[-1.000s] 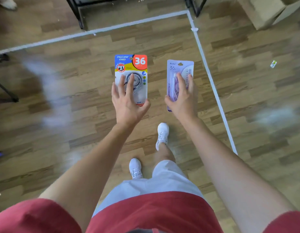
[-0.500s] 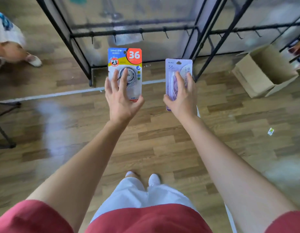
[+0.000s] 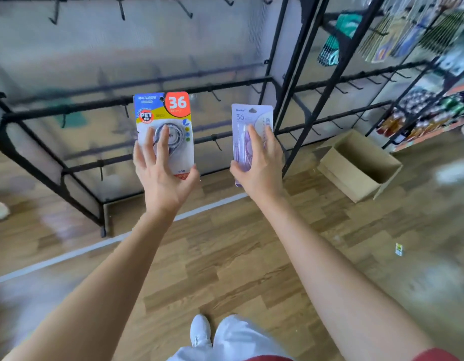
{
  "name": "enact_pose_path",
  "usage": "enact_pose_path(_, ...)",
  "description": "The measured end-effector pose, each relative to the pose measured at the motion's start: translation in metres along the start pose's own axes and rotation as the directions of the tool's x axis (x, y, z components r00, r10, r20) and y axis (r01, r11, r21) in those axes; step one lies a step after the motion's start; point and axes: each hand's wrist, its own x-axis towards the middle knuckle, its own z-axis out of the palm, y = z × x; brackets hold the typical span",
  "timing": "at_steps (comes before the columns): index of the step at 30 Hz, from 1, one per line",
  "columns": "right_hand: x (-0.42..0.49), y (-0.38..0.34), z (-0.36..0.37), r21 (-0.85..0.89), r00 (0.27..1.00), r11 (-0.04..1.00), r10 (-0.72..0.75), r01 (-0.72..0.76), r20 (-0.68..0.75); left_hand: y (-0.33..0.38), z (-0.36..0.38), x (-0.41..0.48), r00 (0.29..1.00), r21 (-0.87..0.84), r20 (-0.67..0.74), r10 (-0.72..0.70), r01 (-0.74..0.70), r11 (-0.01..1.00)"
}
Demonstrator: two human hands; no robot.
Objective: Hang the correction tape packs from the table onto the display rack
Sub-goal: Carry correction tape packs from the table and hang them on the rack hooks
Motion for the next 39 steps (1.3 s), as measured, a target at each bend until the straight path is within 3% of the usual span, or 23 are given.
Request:
enact_pose_path(9,0.133,-0.016,0.015,0.062,0.988,0.988,-0.134,0.139,-0.075,0.009,0.019,0.127,0.985,0.007,-0.145,0.090,-0.090,0.996)
enact_pose_path(19,0.258,-0.045,0.017,0.123,0.925,0.931,-0.314,0.345,-0.216,0.029,0.020,0.236,0.945,0.031,-0.306,0.113,-0.109,0.994)
enact_pose_path(39,0.381,-0.133,0.019,0.150,0.862,0.890,-0.356,0.431,-0.361,-0.001,-0.017,0.345,0.913,0.090,-0.358,0.194,-0.173,0.981)
